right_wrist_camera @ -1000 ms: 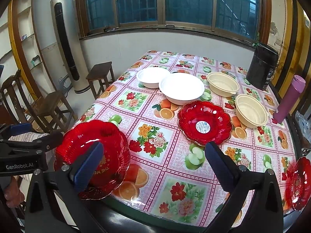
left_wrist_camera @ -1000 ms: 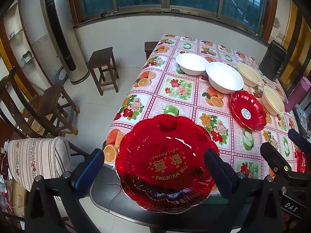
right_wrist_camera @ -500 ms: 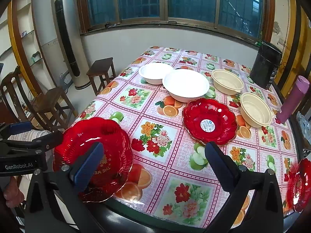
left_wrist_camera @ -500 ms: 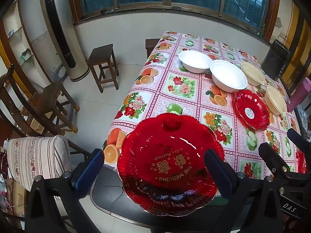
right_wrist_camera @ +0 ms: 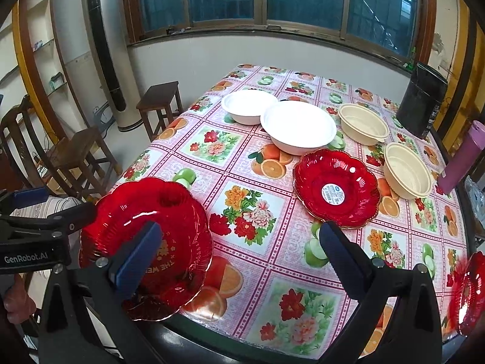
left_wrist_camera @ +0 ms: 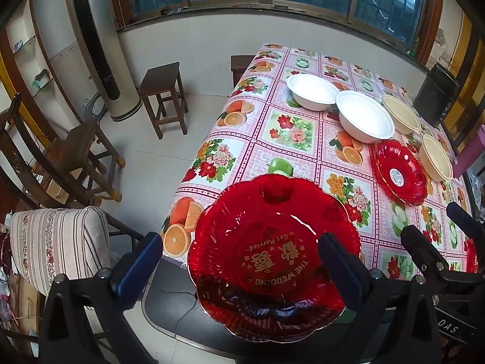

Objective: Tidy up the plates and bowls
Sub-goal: 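Hold the large red wedding plate steady in the left tool, then move the right tool toward the small red stickered plate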

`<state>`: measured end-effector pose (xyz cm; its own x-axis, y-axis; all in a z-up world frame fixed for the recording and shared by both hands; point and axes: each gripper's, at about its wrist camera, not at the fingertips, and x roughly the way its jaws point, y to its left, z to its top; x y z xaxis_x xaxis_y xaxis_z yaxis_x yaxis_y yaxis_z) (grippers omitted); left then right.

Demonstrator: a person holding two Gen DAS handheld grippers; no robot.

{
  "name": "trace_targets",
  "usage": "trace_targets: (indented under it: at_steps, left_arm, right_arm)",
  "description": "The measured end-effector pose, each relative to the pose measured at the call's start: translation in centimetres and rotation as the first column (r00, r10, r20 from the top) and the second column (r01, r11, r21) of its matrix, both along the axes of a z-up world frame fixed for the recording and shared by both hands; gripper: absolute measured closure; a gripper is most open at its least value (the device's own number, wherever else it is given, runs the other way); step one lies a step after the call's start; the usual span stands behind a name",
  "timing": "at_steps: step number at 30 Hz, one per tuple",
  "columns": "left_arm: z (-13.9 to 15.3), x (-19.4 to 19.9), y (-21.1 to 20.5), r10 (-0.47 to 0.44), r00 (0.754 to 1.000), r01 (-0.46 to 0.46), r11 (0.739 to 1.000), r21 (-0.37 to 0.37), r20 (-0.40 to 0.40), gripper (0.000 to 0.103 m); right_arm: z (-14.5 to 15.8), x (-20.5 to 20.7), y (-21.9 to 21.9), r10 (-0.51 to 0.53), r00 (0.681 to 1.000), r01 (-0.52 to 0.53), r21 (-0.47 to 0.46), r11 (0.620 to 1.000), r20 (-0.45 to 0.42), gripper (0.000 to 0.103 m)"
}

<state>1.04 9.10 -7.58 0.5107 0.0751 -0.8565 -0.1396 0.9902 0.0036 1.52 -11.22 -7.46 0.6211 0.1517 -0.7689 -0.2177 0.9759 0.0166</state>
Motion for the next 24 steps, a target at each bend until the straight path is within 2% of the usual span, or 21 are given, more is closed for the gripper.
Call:
trace_targets:
  at_steps: [10,14,16,17,21,24]
  left_arm:
    - [-0.1,0.1,0.0,0.0,1.0,0.0,1.0,0.001,-0.003,0.0]
    - [-1.4,0.0,0.0,0.002,0.999,-0.001,1.0,0.004,-0.032,0.0]
    - [-2.9,0.0,0.3,0.005,0.996,-0.005,1.0,-0.003,-0.086,0.0]
    - [-4.2,0.0,0.7,0.018,0.99,-0.02,1.0,-0.015,-0.139,0.0]
    - [-8.2,-0.3,2.7,0.091,0.952,-0.108,0.993,-0.044,-0.292,0.002]
    - [-9.1,-0.9,3.2,0.117,0.944,-0.131,0.991,-0.024,-0.307,0.006]
  right_arm:
    - [-0.8,0.1,0.0,0.001,1.0,-0.001,-0.019,1.0,-0.009,0.0]
    - [-2.1,0.1,-0.4,-0.009,0.999,0.008,-0.04,0.999,-0.037,0.0]
    - [-3.0,0.2,-0.7,-0.02,0.998,0.017,-0.047,0.999,-0.06,0.0]
    - [-3.6,0.3,-0.8,-0.028,0.997,0.024,-0.056,0.998,-0.075,0.0]
    - [-6.2,1.0,-0.6,-0.045,0.986,0.03,-0.092,0.995,-0.16,0.0]
    - [-7.4,1.2,-0.4,-0.044,0.98,0.029,-0.075,0.997,-0.196,0.0]
